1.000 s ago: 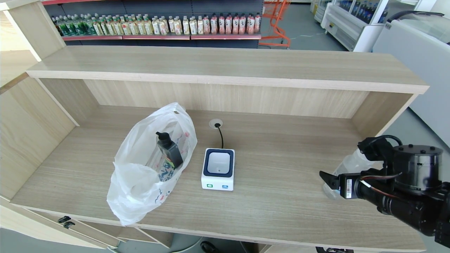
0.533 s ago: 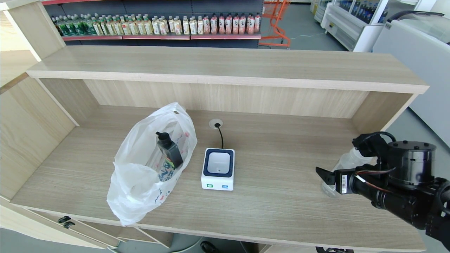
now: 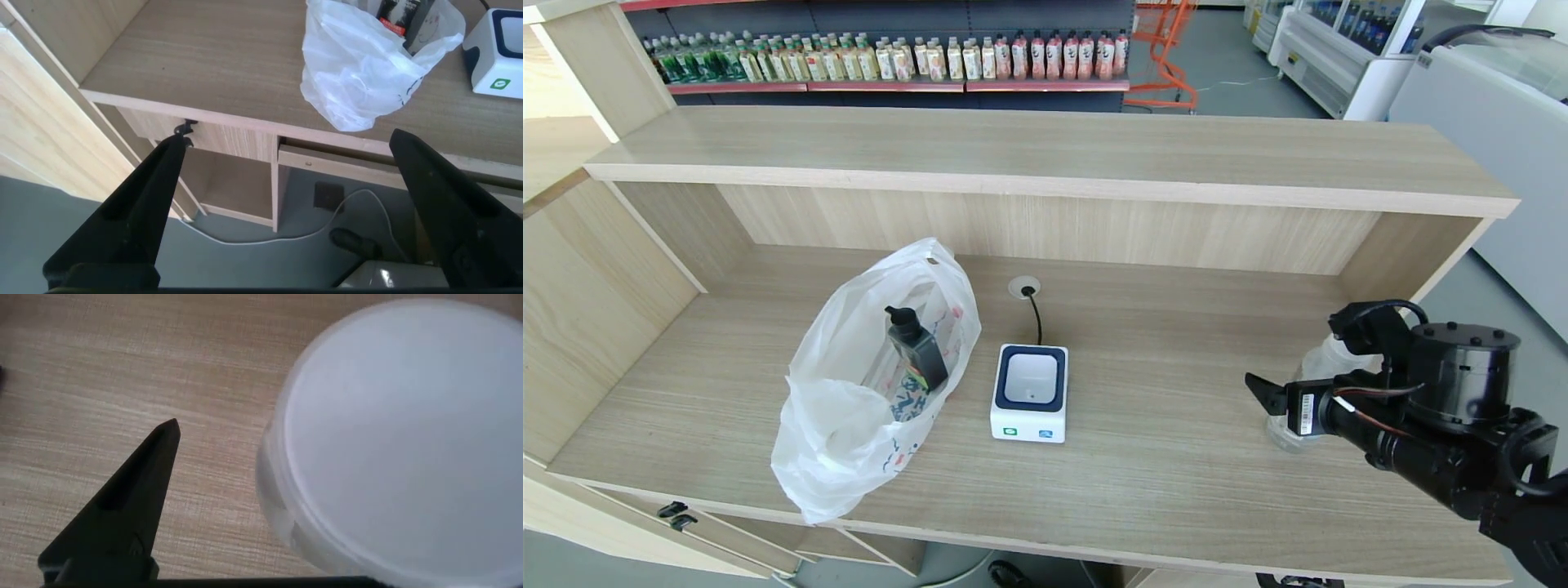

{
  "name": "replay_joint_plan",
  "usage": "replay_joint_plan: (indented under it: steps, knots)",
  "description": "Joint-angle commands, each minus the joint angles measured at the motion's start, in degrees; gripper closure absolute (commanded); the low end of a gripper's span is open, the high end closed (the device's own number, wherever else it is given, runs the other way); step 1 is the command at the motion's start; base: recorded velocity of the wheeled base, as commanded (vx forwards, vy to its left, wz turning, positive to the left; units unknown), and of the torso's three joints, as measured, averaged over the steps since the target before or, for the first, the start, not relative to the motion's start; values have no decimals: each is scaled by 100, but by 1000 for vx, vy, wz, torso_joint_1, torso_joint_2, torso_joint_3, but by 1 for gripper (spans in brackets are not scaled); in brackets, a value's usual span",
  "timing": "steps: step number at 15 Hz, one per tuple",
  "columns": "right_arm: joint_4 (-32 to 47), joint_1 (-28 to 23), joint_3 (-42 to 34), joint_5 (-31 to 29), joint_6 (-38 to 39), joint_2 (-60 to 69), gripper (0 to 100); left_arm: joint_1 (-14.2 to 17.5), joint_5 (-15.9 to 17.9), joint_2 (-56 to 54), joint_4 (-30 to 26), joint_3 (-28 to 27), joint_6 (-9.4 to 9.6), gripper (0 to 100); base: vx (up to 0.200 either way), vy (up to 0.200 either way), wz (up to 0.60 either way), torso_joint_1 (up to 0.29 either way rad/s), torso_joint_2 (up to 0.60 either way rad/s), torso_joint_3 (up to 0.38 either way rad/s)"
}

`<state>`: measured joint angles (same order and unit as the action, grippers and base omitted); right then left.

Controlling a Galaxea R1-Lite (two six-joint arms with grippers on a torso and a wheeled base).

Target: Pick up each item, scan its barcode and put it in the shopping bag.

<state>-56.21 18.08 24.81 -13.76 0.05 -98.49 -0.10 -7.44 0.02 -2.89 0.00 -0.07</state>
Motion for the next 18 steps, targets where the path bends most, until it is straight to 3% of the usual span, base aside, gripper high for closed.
replay_joint_plan:
  steps: [1, 2, 15, 17, 18]
  knots:
    - [-74, 3, 7, 5, -31, -276, 0, 1, -3, -2, -1, 0, -1, 0, 0, 0, 0, 0, 0, 0]
    - [-153, 3, 15, 49, -40, -338, 100, 10, -3, -2, -1, 0, -1, 0, 0, 0, 0, 0, 0, 0]
    - [-329, 38, 235, 796, -181, -4, 100, 1, -3, -2, -1, 0, -1, 0, 0, 0, 0, 0, 0, 0]
    - [-329, 29, 314, 1438, -110, 216, 100, 10, -3, -2, -1, 0, -1, 0, 0, 0, 0, 0, 0, 0]
    - [-320, 11, 376, 2361, 215, 497, 100, 1, -3, -2, -1, 0, -1, 0, 0, 0, 0, 0, 0, 0]
